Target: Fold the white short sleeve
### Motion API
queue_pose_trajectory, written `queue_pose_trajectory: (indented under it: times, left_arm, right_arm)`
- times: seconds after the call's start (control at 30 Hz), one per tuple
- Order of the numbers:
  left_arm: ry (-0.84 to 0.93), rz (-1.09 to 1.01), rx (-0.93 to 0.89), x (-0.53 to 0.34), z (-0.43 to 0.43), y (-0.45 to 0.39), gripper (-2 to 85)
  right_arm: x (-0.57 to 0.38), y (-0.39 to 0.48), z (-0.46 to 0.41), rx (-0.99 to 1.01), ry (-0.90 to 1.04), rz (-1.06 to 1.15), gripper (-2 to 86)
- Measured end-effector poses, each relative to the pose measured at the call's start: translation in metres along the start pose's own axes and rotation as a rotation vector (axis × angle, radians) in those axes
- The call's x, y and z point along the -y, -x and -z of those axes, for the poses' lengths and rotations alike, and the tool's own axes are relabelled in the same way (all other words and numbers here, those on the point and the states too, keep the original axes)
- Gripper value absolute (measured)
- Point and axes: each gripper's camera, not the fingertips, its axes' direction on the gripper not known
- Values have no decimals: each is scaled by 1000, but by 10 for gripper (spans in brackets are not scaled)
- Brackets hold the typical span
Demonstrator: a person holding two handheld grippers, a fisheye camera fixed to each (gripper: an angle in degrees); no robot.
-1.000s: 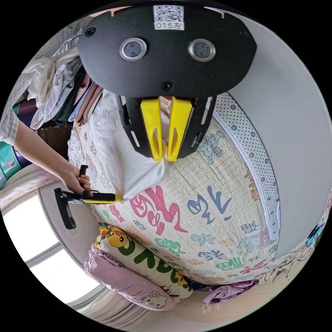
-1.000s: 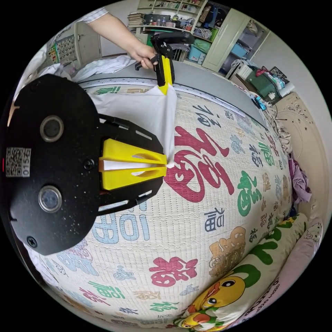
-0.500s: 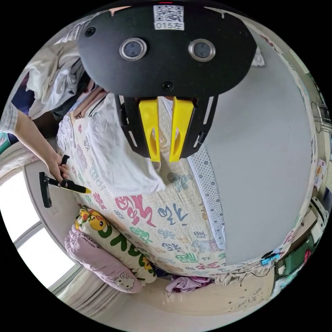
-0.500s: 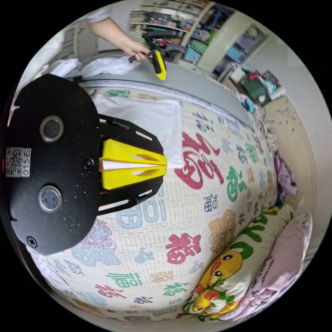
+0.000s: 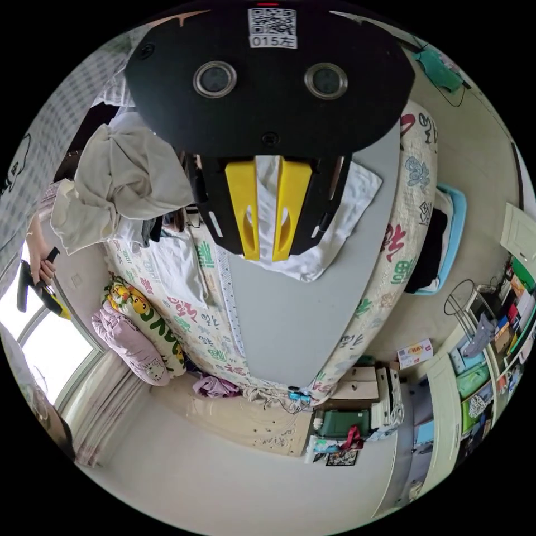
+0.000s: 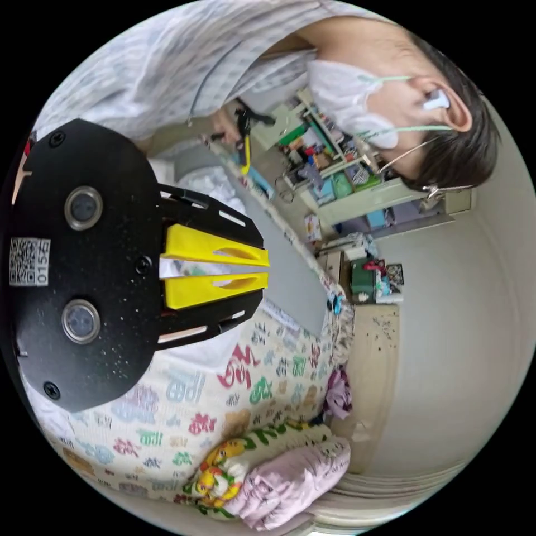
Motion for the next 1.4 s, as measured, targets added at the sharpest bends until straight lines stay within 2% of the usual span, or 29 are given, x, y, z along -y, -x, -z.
queue_pose_trajectory:
  times: [0.1,0.17,0.37,0.47,0.6,0.73,0.8,0.83,1.0,1.1,1.2,1.4]
  left_arm:
    - [69,21,-6,-19,-2,37,73]
    - [106,19,-14,-33,-8,60,79]
    - [296,17,-210,-65,-43,123,94]
    - [364,-14,-270,-72,-52,142,94]
    - [443,28,-432,-80,-67,149,103]
    - [443,116,-424,-87,-77,154,83]
    - [465,216,-452,-89,-80,174,16]
    - [468,228,-466,-88,-78,180,10]
    - [217,209,-414,-55,1,246,-7]
    - [104,175,-431,-31,25,271,-8]
    - [95,68,-452,-10,22,269,-8]
    - [112,9,-533,-6,23,257,-5]
  right_arm:
    - [-15,46,-74,205,56,-63,54]
    - [-30,66,-139,222,173,-105,61]
    - [-91,110,-357,119,522,-212,73]
    - [-101,131,-434,-29,643,-86,74]
    - [-112,136,-514,-94,831,-21,83]
    - [-110,131,-543,-124,860,-58,53]
    - [-100,128,-545,-127,860,-123,20]
    - [-97,128,-543,-132,843,-131,17]
    - [-70,134,-503,-188,656,-226,4]
    - [-72,137,-499,-227,639,-258,10]
    - [-80,139,-511,-234,667,-263,46]
    - [-62,173,-560,-126,667,83,103]
